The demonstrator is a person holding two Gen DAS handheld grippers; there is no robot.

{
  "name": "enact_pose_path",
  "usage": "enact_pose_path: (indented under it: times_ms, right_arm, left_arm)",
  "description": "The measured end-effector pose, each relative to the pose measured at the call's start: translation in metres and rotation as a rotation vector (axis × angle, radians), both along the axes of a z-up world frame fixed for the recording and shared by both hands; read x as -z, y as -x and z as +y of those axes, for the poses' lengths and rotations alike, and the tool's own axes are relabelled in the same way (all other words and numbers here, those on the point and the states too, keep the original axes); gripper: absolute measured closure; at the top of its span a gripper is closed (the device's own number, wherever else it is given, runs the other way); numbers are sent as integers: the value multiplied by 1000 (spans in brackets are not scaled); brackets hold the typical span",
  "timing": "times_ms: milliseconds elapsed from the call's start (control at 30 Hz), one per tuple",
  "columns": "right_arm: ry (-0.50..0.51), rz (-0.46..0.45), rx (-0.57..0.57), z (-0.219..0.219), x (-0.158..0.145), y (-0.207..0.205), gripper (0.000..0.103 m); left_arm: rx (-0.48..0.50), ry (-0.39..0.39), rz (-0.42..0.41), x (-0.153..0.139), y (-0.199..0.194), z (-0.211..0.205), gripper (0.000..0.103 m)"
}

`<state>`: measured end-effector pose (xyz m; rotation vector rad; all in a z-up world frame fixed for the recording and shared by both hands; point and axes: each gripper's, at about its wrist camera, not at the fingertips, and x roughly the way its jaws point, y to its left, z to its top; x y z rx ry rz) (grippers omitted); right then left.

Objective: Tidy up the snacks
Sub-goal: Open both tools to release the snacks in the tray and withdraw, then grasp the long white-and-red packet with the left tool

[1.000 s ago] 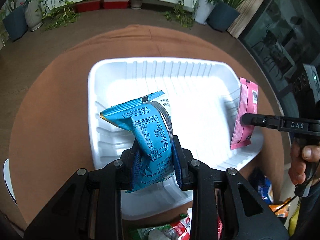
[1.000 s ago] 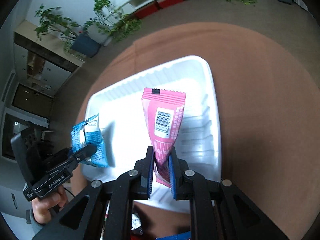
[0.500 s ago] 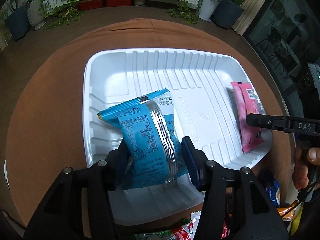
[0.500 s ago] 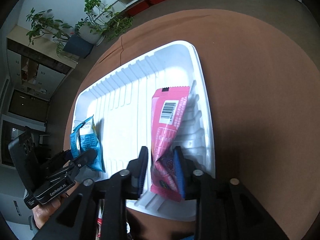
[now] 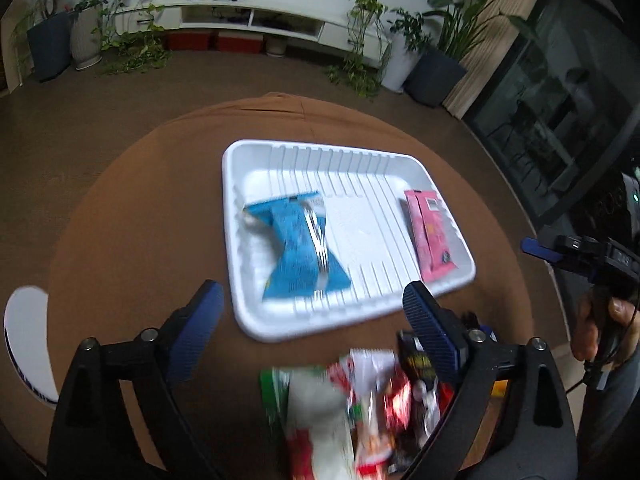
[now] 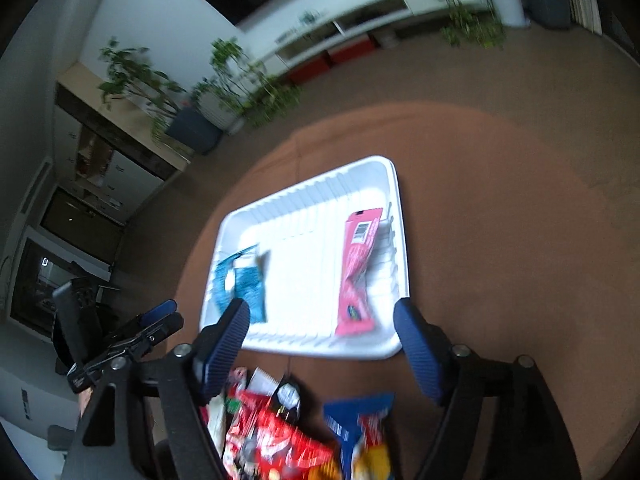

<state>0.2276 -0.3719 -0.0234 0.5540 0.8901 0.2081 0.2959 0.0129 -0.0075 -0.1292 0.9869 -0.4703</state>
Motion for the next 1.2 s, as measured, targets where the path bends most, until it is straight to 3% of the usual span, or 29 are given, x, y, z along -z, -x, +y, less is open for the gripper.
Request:
enact_pose_path:
  times_ms: [100,267,533,733,800,967,1200]
  right_arm:
    - [30,-70,-11,11,-9,46,24]
    - [51,-125,-2,29,0,117,24]
    - [3,-163,34,69,43,201,25]
    - [40,-129,-44,103,56,208,30]
    - [63,-130,-62,112,54,206,31]
    - [76,-119,-91,123,59,206,31]
    - [74,-94,-109,133,65,202,31]
  left_arm:
    - [-25,0,-2,1,36,15,10]
    - [-62,-72,5,18,100,28,10]
    - [-70,-154,25,48,137,16,12]
    - [-14,-272,-12,51,134,-16,17]
    - [-7,-303,7,57,130,-20,29]
    - [-8,-350,35,70,122,-21,43]
    - [-9,-399,38,80,112,-21,46]
